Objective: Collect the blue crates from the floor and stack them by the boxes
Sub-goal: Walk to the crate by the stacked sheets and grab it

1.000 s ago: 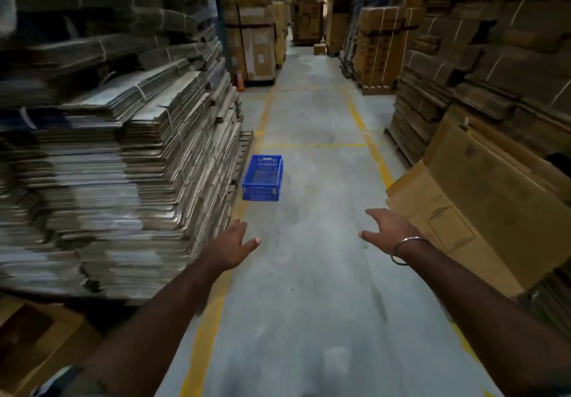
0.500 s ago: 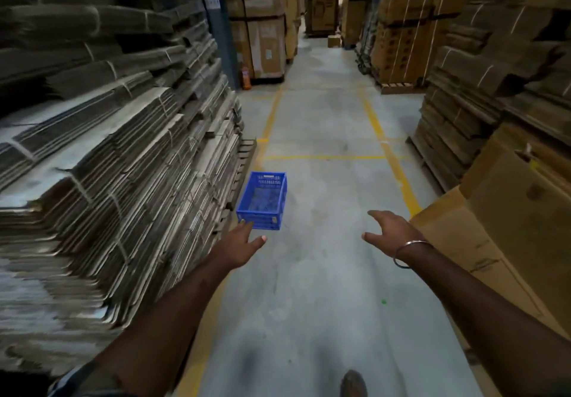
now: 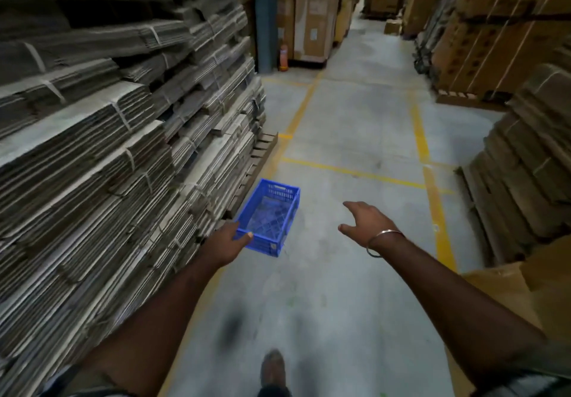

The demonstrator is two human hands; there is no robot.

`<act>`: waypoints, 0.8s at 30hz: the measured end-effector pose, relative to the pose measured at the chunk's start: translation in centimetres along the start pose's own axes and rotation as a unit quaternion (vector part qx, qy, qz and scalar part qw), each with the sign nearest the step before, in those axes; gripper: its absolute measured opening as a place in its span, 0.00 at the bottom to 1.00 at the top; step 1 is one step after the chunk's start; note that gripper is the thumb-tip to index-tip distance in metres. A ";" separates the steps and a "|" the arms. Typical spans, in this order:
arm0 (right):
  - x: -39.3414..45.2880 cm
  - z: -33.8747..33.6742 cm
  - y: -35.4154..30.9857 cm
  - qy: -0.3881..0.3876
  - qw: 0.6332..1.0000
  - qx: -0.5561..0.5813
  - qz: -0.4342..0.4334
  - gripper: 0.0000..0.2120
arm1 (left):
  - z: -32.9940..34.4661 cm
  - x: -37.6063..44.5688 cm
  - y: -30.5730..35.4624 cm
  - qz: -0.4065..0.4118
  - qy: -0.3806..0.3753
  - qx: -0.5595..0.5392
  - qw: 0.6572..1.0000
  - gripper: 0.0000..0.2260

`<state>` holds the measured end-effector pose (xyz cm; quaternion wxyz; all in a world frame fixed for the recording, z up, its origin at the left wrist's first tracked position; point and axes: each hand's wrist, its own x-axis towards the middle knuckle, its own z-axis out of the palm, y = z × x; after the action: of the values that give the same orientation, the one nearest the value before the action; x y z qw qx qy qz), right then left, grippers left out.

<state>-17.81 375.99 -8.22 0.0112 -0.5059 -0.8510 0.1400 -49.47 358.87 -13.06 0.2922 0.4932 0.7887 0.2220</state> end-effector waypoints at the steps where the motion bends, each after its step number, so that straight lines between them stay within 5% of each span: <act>1: 3.1 0.0 0.1 -0.006 1.000 -0.001 -0.004 0.34 | -0.2 2.3 0.1 -0.012 0.003 -0.001 1.000 0.22; 12: 35.3 0.6 -2.9 -0.053 0.997 -0.026 -0.047 0.33 | -2.8 32.4 -7.2 -0.102 0.040 -0.037 0.993 0.35; 18: 49.2 2.4 -3.1 -0.093 0.993 -0.028 -0.070 0.30 | -4.7 40.6 -4.2 -0.167 0.038 -0.026 0.985 0.22; 24: 64.0 9.5 -1.0 -0.149 0.981 -0.061 -0.108 0.31 | -0.2 50.5 -6.6 -0.245 0.043 -0.058 0.967 0.22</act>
<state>-51.38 428.66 -24.96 -0.1316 -0.3841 -0.8998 0.1595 -71.16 401.97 -29.33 0.3313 0.2571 0.8832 0.2097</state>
